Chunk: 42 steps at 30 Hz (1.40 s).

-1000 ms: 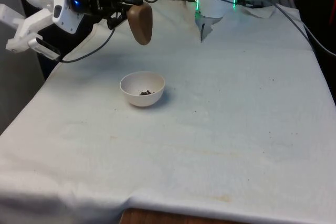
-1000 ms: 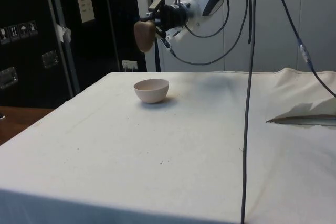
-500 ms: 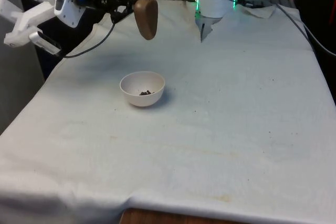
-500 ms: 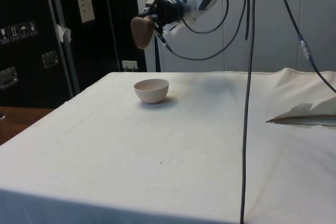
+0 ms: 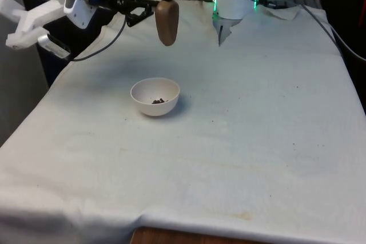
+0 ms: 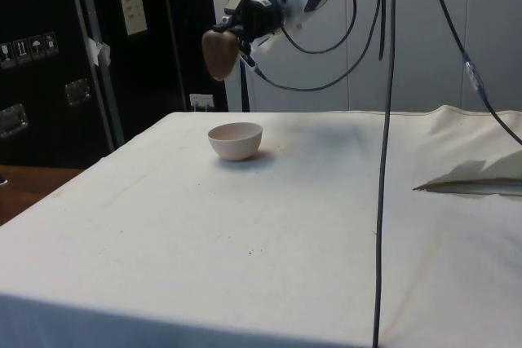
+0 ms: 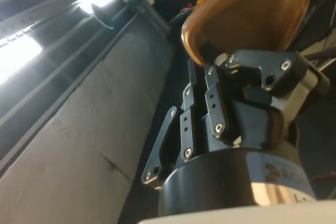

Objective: Pour the coffee beans from the cup into the bowl.

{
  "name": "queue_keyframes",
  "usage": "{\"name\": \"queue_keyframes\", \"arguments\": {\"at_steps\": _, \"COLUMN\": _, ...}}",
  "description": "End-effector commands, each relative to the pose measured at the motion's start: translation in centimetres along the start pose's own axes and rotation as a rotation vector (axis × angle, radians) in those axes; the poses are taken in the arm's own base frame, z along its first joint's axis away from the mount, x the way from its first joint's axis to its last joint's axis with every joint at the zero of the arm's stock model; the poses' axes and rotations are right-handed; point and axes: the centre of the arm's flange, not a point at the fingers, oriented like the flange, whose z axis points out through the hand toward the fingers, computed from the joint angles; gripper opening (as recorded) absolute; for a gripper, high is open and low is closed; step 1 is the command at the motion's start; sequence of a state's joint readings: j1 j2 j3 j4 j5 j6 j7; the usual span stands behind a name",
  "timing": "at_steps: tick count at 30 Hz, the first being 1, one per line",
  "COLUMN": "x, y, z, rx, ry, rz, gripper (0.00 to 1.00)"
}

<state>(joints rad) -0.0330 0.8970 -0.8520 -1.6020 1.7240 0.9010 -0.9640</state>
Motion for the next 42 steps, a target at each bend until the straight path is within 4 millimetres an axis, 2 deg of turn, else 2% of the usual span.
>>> {"name": "queue_keyframes", "arguments": {"at_steps": 1, "x": 0.0, "y": 0.0, "z": 0.1, "rx": -0.004, "ry": -0.003, "rz": -0.003, "gripper": 0.0}}
{"name": "queue_keyframes", "arguments": {"at_steps": 19, "x": 0.1, "y": -0.5, "z": 2.3, "rx": -0.072, "ry": -0.063, "rz": -0.103, "gripper": 0.0}}
{"name": "queue_keyframes", "arguments": {"at_steps": 42, "x": -1.3, "y": -0.8, "z": 3.5, "rx": -0.118, "ry": -0.132, "rz": -0.271, "gripper": 0.0}}
